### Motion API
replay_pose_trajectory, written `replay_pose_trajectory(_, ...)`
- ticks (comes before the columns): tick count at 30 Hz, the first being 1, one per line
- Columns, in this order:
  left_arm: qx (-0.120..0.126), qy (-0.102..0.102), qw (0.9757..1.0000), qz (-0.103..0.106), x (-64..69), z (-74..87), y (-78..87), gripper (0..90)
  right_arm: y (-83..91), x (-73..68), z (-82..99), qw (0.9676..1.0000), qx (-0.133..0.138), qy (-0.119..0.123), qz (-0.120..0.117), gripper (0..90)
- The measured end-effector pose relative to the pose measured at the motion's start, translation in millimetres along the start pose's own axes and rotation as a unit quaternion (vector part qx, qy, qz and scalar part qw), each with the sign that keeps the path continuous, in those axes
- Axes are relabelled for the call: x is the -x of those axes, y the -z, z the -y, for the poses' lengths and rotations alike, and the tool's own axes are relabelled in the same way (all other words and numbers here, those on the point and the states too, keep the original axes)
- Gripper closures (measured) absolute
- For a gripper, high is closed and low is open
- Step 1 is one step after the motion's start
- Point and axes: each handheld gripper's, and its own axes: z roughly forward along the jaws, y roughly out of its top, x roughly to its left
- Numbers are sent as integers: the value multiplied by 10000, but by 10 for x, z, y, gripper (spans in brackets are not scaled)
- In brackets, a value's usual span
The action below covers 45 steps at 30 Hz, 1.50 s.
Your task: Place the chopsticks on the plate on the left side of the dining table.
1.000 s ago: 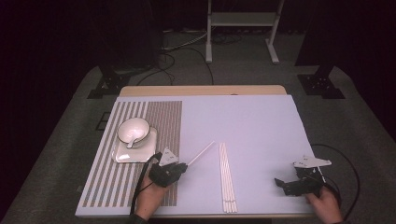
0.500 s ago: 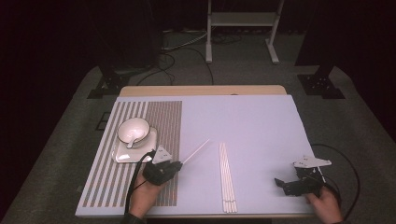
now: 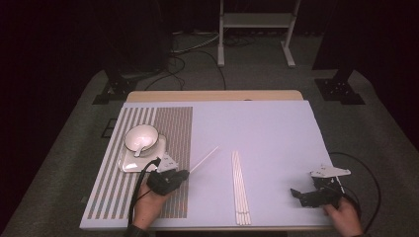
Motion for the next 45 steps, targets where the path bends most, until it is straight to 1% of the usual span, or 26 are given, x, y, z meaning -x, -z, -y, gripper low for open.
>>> replay_pose_trajectory(8,34,58,9999,-101,-89,23,69,840,0,0,0,10000,0,2,1,0)
replay_pose_trajectory(15,-12,56,9998,-187,-154,48,110,840,0,0,0,10000,-1,2,1,0)
replay_pose_trajectory(23,-16,117,9996,-242,-224,76,153,840,0,-1,0,10000,-4,-4,1,0)
replay_pose_trajectory(24,-44,106,9996,-260,-236,79,160,840,0,0,0,10000,-1,1,0,0)
replay_pose_trajectory(34,-44,226,9991,-345,-355,124,222,840,0,0,0,10000,-1,2,2,0)
replay_pose_trajectory(41,-87,244,9986,-466,-420,149,263,840,0,0,0,10000,-1,1,1,0)
replay_pose_trajectory(45,-67,285,9981,-545,-457,163,284,840,0,0,0,10000,-1,2,2,0)
